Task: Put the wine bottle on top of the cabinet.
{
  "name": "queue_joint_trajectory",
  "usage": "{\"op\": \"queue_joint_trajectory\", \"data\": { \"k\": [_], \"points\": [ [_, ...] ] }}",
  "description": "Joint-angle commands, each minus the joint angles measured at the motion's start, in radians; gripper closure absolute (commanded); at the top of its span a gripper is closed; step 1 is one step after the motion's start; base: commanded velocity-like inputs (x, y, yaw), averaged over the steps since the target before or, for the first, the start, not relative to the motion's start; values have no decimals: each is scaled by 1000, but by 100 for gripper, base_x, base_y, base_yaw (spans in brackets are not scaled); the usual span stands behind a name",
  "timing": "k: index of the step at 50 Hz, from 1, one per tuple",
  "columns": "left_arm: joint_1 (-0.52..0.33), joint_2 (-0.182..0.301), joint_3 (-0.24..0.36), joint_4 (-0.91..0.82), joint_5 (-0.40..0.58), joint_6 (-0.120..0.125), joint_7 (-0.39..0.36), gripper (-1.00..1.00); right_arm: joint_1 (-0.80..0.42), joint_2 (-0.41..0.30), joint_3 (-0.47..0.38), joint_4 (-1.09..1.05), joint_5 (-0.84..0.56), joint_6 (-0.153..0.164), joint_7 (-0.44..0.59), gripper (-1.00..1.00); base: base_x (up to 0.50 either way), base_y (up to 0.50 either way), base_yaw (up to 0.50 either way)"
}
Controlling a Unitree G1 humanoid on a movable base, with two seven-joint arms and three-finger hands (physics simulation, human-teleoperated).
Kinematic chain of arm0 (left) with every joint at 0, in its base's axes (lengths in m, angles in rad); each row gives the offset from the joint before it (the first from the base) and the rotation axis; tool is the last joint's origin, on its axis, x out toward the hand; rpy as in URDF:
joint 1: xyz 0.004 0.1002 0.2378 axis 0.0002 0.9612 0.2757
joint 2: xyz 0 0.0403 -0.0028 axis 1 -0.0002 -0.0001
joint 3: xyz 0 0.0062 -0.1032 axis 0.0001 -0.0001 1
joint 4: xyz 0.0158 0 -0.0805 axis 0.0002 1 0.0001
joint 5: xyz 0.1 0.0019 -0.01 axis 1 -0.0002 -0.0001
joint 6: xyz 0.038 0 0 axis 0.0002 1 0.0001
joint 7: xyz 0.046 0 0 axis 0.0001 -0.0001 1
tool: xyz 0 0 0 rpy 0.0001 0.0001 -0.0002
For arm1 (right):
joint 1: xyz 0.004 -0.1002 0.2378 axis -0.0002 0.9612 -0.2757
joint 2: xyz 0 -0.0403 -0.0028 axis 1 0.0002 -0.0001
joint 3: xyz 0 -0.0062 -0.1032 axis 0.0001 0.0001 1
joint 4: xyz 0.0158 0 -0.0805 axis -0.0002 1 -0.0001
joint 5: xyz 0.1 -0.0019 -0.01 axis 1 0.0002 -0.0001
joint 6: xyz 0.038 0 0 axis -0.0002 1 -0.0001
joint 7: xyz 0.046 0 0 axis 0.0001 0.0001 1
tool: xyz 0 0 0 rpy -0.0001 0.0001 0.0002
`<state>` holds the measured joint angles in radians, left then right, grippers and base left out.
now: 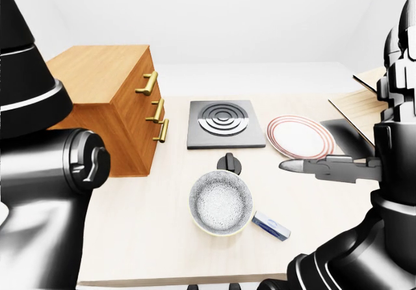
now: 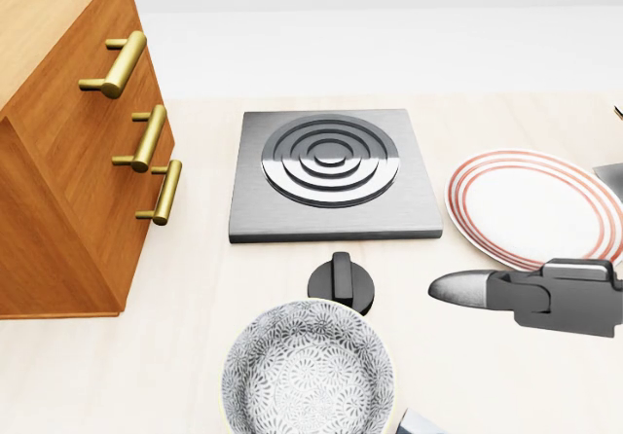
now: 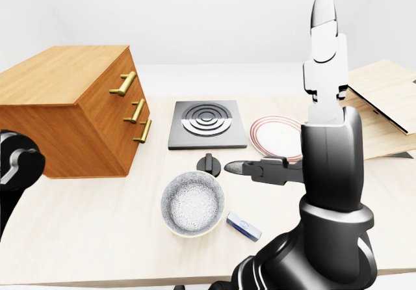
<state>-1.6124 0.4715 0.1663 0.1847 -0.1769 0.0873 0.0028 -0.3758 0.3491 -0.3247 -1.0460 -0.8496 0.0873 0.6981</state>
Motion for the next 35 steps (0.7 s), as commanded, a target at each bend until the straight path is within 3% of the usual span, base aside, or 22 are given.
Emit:
{"op": "queue_joint_trajectory", "data": {
  "k": [1, 9, 19, 26, 35],
  "points": [
    [-46, 197, 47, 215, -58, 0, -30, 100, 5, 0, -5, -1, 13, 0, 0, -100, 0, 0, 0],
    [-5, 291, 57, 431, 2, 0, -52, 100, 7, 0, 42, -1, 2, 0, 0, -100, 0, 0, 0],
    [19, 341, 83, 648, -11, 0, -73, 100, 36, 0, 69, -1, -1, 0, 0, -100, 0, 0, 0],
    [46, 358, 112, 692, -90, 0, -96, 100, 55, 0, 103, -1, 15, 0, 0, -100, 0, 0, 0],
    [66, 358, 90, 745, -81, 0, -94, 100, 77, 0, 131, -1, 29, 0, 0, -100, 0, 0, 0]
  ]
}}
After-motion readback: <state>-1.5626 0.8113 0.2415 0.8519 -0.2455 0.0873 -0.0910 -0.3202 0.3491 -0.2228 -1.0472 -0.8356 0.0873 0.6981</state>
